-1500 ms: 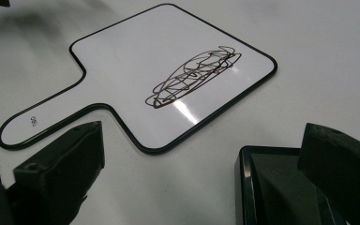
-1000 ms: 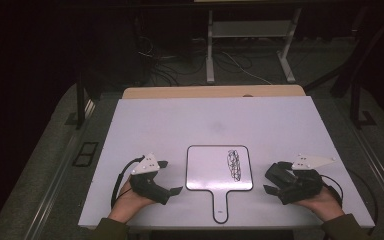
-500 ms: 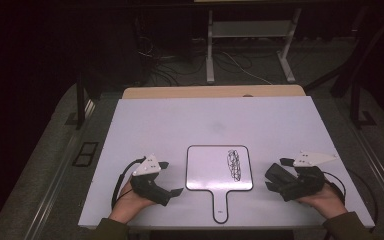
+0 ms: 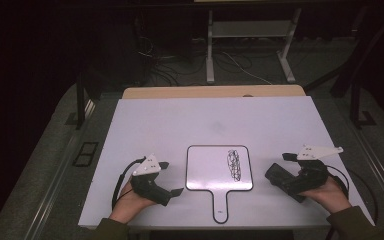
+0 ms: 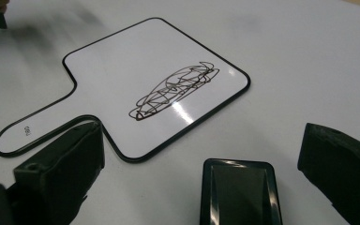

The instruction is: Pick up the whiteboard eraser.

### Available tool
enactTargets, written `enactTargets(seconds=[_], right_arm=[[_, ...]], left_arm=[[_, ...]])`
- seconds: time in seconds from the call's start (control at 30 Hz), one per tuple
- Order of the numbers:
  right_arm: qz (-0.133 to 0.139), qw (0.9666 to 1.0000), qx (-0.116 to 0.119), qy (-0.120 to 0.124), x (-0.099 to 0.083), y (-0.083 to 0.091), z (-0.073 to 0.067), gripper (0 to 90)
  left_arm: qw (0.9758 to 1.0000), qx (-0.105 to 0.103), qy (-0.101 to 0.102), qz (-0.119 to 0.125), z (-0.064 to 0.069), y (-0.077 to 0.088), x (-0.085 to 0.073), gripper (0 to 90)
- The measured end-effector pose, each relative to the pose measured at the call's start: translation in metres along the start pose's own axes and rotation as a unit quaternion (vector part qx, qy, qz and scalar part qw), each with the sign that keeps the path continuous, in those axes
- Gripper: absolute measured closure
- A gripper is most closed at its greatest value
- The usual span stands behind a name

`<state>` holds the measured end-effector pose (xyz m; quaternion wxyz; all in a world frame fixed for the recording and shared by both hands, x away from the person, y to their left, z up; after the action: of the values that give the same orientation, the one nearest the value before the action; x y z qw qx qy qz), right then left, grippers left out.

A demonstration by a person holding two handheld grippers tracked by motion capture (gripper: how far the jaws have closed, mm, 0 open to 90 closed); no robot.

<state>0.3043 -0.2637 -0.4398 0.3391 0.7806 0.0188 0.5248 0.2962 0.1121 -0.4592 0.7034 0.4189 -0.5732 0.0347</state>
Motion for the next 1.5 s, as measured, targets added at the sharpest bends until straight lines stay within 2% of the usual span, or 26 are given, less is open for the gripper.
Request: enactTargets(seconds=[0.27, 0.43, 0.67, 1.0, 1.17, 1.5], right_arm=[[-0.028, 0.9993, -0.024, -0.005, -0.01, 0.003, 0.008, 0.0], [-0.034, 0.9987, -0.037, -0.004, -0.013, 0.006, 0.011, 0.0], [-0.058, 0.9964, -0.059, -0.019, -0.021, 0.007, 0.015, 0.0], [-0.085, 0.9939, -0.058, -0.039, -0.028, 0.012, 0.019, 3.1], [-0.113, 0.991, -0.058, -0.042, -0.035, 0.01, 0.019, 3.8], [-0.145, 0.9862, -0.063, -0.05, -0.042, 0.006, 0.02, 8.3]], left_arm=[[1.0, 0.0, -0.002, -0.001, -0.001, 0.001, -0.001, 0.0], [1.0, 0.0, -0.001, 0.002, -0.001, 0.002, -0.001, 0.0], [1.0, -0.002, 0.001, 0.001, -0.001, 0.002, -0.001, 0.0], [1.0, -0.002, 0.0, 0.001, -0.001, 0.001, -0.001, 0.0], [1.0, -0.002, 0.001, 0.001, -0.001, 0.002, -0.001, 0.0], [1.0, -0.002, 0.0, 0.0, 0.0, 0.001, -0.001, 0.0]])
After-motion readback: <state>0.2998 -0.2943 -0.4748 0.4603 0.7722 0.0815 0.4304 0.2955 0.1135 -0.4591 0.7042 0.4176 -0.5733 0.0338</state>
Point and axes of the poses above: each handheld gripper's, and its own axes: y roughly backward along the jaws, x roughly out of its top, z roughly to its right, the point moved 6 cm from there along -y, roughly forward along the jaws, and after that the axes turned 11 degrees about x, right-handed, at the moved point
